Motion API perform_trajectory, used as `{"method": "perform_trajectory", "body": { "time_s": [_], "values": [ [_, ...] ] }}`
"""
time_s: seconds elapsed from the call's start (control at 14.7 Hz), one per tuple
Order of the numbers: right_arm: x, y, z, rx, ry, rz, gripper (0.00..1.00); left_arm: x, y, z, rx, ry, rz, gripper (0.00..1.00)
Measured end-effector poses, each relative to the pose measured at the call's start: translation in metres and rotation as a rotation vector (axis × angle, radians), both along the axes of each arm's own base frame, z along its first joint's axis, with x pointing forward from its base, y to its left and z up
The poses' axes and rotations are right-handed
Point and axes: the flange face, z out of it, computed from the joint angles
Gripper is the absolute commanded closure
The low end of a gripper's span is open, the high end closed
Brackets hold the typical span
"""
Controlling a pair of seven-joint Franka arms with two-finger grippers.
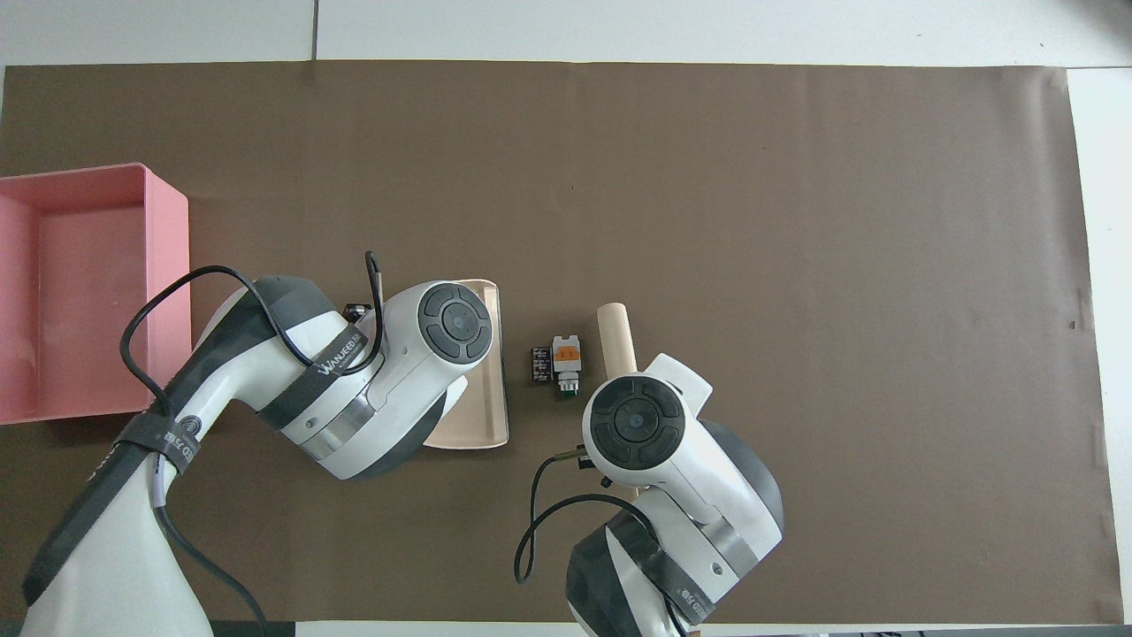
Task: Clean e-waste and dump in bin
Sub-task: 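Sweep the components into the dustpan with the brush in the right gripper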
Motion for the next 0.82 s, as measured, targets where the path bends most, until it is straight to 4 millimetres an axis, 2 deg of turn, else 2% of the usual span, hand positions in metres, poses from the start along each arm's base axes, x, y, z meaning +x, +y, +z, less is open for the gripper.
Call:
{"method": "perform_trajectory", "body": {
  "time_s": [0.14, 0.48, 0.61, 0.82],
  "values": [
    [-0.003, 0.017, -0.007, -0.019, 0.005, 0.015, 1.00, 0.000, 0.000, 0.000, 0.000, 0.000, 0.001, 1.00],
    [-0.012, 0.036, -0.020, -0.041, 0.004, 0.012, 1.00, -0.001, 0.000, -0.001, 0.002, -0.003, 0.007, 1.00],
    [-0.015, 0.051, -0.026, 0.010, -0.005, -0.028, 1.00, -0.001, 0.000, -0.002, 0.003, -0.003, 0.010, 1.00],
    [-0.012, 0.068, -0.028, 0.176, 0.038, -0.101, 1.00, -0.002, 0.001, -0.002, 0.006, -0.002, 0.012, 1.00]
  ]
}}
